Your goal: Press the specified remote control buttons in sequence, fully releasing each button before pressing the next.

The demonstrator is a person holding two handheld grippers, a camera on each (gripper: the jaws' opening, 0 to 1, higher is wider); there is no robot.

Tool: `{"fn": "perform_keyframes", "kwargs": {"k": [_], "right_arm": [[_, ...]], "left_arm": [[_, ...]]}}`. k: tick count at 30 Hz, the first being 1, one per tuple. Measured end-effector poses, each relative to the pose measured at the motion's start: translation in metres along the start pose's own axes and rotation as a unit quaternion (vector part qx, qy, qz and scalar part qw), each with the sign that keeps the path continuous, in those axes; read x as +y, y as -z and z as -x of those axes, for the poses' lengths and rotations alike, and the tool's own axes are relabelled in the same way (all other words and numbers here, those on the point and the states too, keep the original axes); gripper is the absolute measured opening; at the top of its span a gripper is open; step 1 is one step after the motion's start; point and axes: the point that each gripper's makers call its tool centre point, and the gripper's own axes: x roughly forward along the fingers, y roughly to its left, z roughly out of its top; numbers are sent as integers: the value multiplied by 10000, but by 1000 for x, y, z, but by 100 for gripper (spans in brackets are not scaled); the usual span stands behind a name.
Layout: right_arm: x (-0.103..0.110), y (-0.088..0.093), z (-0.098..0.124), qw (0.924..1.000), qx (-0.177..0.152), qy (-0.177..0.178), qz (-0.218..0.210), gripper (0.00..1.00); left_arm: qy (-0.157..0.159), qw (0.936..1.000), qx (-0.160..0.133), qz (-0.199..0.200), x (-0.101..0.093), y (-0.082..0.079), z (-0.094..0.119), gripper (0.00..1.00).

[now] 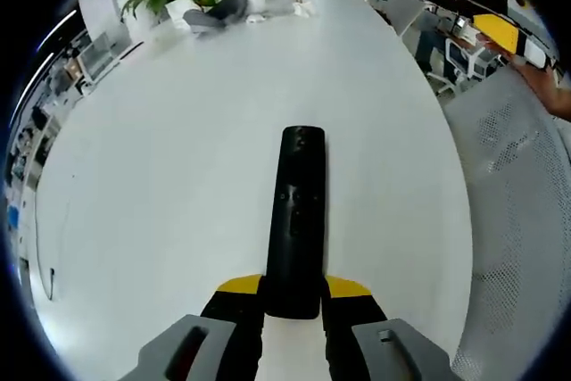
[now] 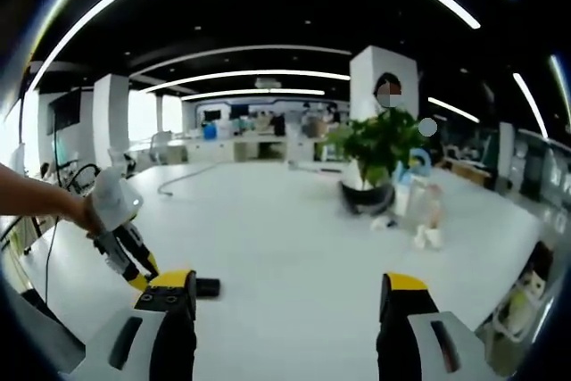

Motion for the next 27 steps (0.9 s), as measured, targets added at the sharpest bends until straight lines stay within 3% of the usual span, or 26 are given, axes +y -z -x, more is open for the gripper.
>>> {"fn": "perform_keyframes", "kwargs": {"k": [12,27], "right_arm": [[-1,1,0,10000,13,38,19,83],[-1,2,0,10000,49,48,53,83]], "left_arm": [[16,9995,294,-121,14,-4,-3,24],[22,9992,380,-150,31,-8,-3,24]]}}
